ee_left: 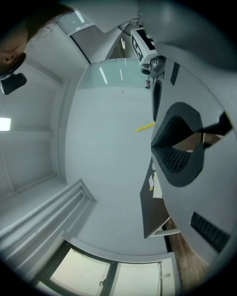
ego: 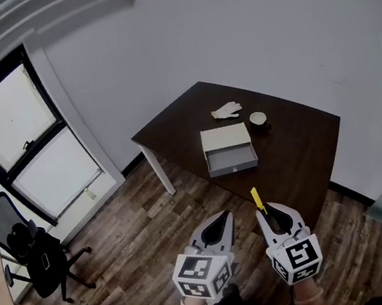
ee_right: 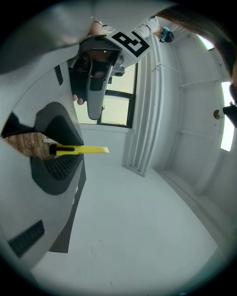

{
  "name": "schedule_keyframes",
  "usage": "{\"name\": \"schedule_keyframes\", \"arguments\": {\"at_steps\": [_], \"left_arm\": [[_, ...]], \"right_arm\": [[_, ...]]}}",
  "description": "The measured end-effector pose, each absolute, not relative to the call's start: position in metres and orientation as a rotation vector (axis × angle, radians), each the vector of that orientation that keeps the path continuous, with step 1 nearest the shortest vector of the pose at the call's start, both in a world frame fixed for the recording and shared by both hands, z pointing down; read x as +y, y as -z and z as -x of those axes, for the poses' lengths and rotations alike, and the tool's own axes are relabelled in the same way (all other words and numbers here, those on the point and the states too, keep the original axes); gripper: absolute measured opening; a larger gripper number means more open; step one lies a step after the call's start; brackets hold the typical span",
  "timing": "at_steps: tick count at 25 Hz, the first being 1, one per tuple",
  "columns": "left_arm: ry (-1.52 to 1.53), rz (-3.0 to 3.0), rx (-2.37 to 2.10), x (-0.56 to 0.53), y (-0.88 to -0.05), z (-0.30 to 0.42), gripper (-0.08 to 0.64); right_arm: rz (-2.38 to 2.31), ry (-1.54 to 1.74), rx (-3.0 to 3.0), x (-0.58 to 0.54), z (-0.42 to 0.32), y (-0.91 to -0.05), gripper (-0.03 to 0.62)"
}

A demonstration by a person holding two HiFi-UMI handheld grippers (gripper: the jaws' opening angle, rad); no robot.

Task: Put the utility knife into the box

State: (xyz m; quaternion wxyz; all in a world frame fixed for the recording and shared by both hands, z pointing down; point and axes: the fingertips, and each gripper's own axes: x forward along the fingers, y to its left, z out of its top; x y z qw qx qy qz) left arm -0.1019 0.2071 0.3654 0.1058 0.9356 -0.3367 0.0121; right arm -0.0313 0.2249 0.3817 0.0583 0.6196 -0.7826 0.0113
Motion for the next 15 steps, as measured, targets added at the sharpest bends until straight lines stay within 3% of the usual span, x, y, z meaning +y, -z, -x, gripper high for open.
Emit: {"name": "schedule_keyframes", "arguments": {"at_steps": [15], "left_arm": [[-0.012,-2.768,-0.929,0.113,-0.361,0.128,0.017]], "right_arm": [[-1.897,0.003,-2.316,0.13,0.055,-0.38,0.067]]}}
